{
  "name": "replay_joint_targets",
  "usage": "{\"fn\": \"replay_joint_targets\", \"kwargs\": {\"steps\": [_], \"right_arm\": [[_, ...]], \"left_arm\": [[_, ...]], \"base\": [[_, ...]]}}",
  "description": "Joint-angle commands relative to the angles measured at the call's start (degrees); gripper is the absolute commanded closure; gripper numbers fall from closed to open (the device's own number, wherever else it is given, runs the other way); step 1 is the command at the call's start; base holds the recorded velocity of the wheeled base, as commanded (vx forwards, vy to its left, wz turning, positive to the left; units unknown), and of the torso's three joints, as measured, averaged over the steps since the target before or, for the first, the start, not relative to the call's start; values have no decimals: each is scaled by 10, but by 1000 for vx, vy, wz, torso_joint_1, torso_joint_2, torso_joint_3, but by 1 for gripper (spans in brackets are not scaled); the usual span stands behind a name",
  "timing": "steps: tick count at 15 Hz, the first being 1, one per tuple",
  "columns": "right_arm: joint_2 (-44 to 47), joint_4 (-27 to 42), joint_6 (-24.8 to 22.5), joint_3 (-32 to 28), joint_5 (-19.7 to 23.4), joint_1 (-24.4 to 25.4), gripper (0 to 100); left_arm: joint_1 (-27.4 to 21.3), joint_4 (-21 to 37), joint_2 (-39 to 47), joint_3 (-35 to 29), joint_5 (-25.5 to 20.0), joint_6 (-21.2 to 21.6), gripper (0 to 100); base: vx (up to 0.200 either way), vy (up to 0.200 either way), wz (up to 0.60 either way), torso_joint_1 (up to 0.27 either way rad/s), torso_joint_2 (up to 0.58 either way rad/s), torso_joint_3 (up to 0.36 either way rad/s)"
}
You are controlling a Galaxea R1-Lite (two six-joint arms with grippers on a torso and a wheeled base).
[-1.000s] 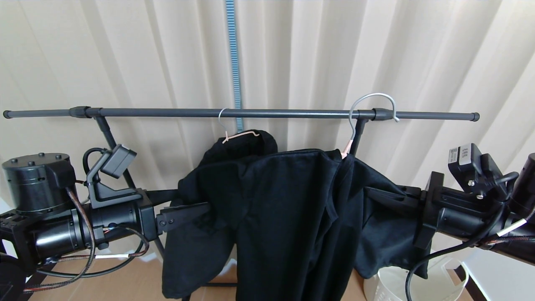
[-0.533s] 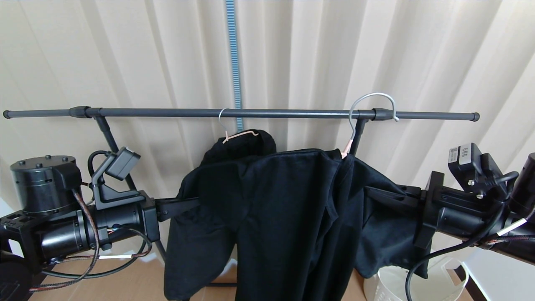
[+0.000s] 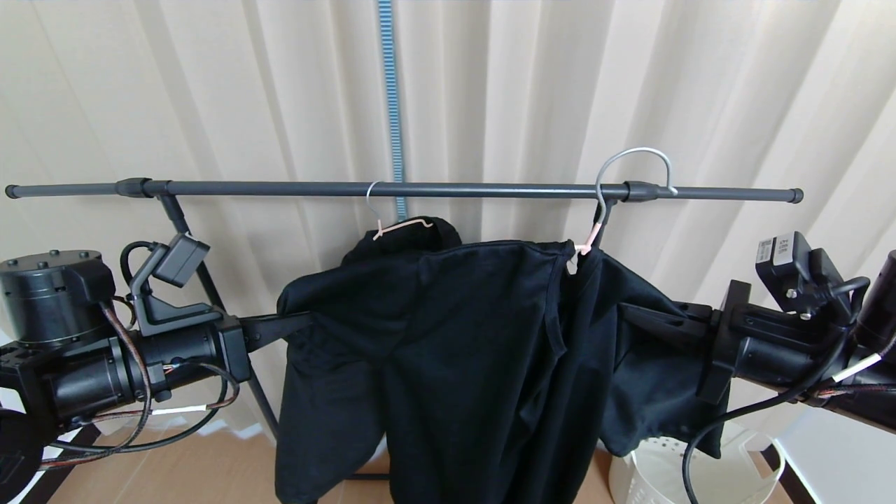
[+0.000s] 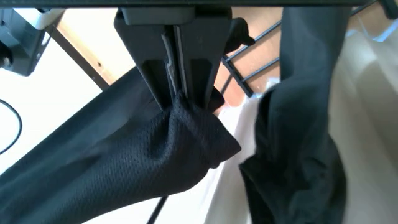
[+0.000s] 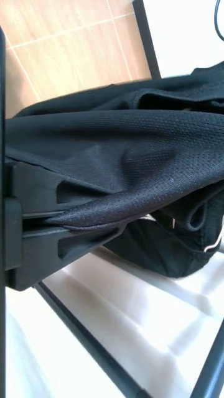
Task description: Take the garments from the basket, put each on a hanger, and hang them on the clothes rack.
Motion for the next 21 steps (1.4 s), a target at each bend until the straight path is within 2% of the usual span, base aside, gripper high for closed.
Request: {"fn": "replay_joint_targets", "kwargs": {"steps": [1, 11, 18, 19, 21], "right_arm": [[2, 0, 0, -1, 5, -8, 100], [3, 0, 0, -13, 53, -81, 100], [11, 0, 0, -21, 65, -107, 100], [11, 0, 0, -21, 80, -109, 100], [11, 0, 0, -22, 84, -117, 100]], "left_arm": [[5, 0, 0, -1, 0, 0, 100], [17, 0, 0, -2, -1, 1, 100], [26, -1, -1, -3, -1, 2, 100], [32, -1, -1, -5, -1, 2, 100], [42, -3, -1, -8, -2, 2, 100]], "base": [[0, 0, 0, 0, 0, 0], [0, 0, 0, 0, 0, 0], [0, 0, 0, 0, 0, 0], [0, 0, 0, 0, 0, 0], [0, 0, 0, 0, 0, 0]]}}
